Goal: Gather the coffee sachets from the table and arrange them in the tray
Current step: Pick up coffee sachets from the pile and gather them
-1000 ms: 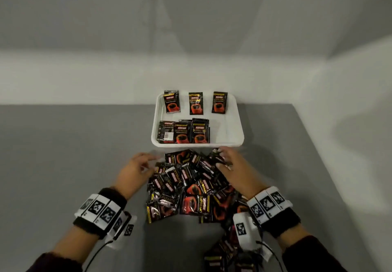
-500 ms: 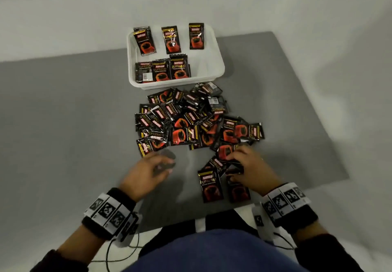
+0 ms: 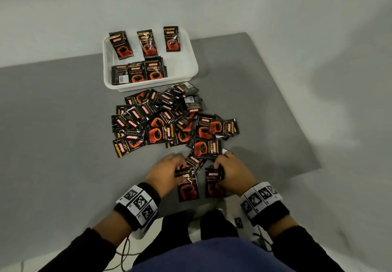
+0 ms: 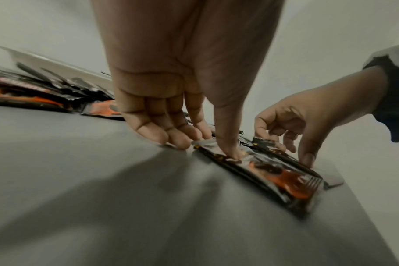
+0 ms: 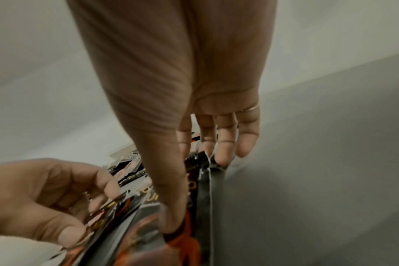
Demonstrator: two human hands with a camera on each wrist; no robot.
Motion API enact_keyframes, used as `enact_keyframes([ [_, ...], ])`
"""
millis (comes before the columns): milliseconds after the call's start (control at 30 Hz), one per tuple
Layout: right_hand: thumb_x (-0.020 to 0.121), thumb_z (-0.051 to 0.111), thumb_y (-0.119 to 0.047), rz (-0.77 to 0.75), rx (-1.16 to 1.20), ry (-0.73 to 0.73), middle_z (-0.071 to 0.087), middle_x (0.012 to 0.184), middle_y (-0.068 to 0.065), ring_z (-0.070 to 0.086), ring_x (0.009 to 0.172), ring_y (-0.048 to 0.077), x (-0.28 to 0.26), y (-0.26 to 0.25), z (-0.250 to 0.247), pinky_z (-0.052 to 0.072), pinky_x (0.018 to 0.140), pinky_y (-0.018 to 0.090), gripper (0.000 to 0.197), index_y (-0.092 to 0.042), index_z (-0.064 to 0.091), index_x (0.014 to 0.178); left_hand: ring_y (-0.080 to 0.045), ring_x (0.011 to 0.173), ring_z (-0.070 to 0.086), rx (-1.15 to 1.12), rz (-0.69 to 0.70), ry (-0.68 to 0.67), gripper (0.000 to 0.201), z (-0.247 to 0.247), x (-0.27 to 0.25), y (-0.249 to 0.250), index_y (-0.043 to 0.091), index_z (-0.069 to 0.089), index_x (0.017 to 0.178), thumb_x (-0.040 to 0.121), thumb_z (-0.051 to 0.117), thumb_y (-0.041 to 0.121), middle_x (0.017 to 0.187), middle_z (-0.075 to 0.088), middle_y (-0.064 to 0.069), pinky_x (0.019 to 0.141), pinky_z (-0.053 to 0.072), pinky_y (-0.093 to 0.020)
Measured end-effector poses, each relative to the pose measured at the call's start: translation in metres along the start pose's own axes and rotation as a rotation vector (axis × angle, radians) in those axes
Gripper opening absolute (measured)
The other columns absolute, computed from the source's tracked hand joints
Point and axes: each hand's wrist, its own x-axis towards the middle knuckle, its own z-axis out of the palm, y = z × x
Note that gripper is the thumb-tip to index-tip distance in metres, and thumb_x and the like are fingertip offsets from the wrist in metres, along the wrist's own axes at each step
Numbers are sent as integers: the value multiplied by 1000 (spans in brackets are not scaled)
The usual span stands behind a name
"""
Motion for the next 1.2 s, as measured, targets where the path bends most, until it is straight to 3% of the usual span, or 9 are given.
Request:
enact_keyframes([
  [100,63,79,-16,-11,23,-31,49,97,-5,52,92,19,3,7,-11,45,79,33,44,-25,43,87,-12,83,53,-126,-91,26,33,2,-2,-2,31,55,95,74,74,15,85,49,12,75,44,-20],
  [300,73,76,-6,31,474,6,56,98,1,60,80,16,10,18,-36,50,57,16,36,-17,47,89,-20,120,46,34,-130,75,34,3,-10,-2,22,60,106,75,73,16,127,51,1,102,35,-30],
  [433,77,71,-1,100,809,144,52,110,4,64,76,19,30,-2,-41,52,46,19,42,-21,42,100,-17,102,51,25,-163,59,31,-3,-9,6,22,58,102,76,72,15,106,54,3,87,38,-24],
  [533,81,69,-12,78,441,229,59,103,-3,62,74,11,43,-13,-30,51,56,22,45,-25,45,116,-10,94,47,68,-156,7,25,-8,-9,11,21,60,102,79,69,17,102,50,7,84,34,-20],
  [667,81,69,-24,61,-35,242,48,129,6,47,116,29,51,-15,-19,46,94,42,50,-23,47,126,-11,96,52,-4,-129,-99,14,-26,-12,13,23,62,96,82,67,23,102,54,6,87,40,-22],
  [933,76,72,-13,95,162,273,51,120,4,51,112,24,57,-15,-23,37,102,38,39,-20,57,111,-12,114,48,157,89,-137,27,-35,25,39,17,65,107,82,65,29,136,40,3,98,39,-24],
  [1000,76,69,-5,83,302,356,54,114,2,56,102,20,54,-15,-29,45,94,29,31,-20,59,102,-15,114,50,260,109,-150,27,-29,31,43,17,65,106,80,66,28,141,36,3,100,42,-31],
  [1100,76,62,11,-5,593,455,58,91,-3,57,81,9,47,-14,-54,45,63,3,33,-21,55,84,-16,111,54,337,177,-160,24,-25,35,46,17,67,101,78,63,16,145,32,8,96,46,-33],
  [1200,77,65,7,-15,696,468,62,93,-7,58,89,8,37,-5,-84,46,72,8,37,-27,53,85,-16,104,57,327,204,-177,22,-26,39,44,18,66,99,78,64,15,137,38,10,92,47,-32],
])
